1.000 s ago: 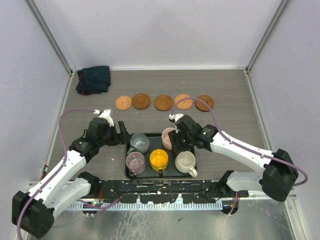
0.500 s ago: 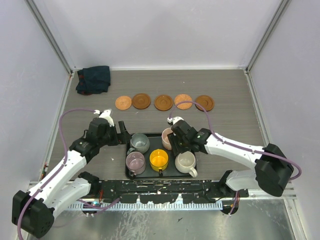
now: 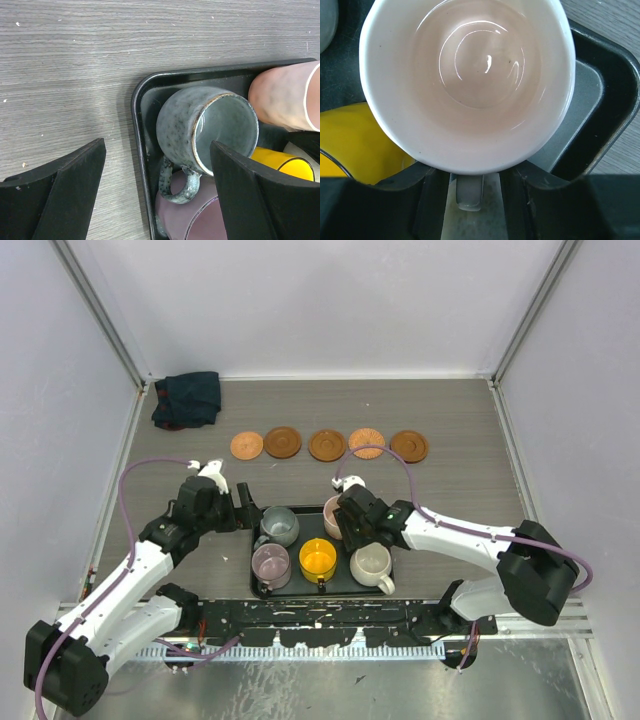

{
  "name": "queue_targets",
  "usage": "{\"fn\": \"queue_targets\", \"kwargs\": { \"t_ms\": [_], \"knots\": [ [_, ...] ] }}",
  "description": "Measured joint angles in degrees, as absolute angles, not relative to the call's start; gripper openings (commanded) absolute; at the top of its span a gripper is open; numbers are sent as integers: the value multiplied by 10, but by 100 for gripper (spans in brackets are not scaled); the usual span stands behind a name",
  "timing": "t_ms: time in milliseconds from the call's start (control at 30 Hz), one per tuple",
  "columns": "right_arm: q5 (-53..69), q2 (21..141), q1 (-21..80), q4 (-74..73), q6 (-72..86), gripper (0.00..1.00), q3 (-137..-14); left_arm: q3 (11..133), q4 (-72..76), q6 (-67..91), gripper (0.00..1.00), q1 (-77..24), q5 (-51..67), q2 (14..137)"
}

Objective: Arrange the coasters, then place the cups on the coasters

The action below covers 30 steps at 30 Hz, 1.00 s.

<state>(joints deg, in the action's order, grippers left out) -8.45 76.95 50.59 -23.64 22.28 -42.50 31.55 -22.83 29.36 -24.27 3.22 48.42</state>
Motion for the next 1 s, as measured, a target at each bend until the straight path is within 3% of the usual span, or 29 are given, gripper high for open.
{"fn": "queue_targets", "kwargs": {
  "t_ms": [267, 600, 1000],
  "knots": [
    [-89, 769, 510, -233, 229, 36, -423, 315, -227, 294, 86, -243, 32, 485],
    [-98, 769, 512, -232, 228, 1, -421, 311, -225, 296, 86, -243, 32, 486],
    [-109, 769, 517, -228, 227, 1, -418, 307, -225, 306, 86, -243, 33, 484]
  ]
}}
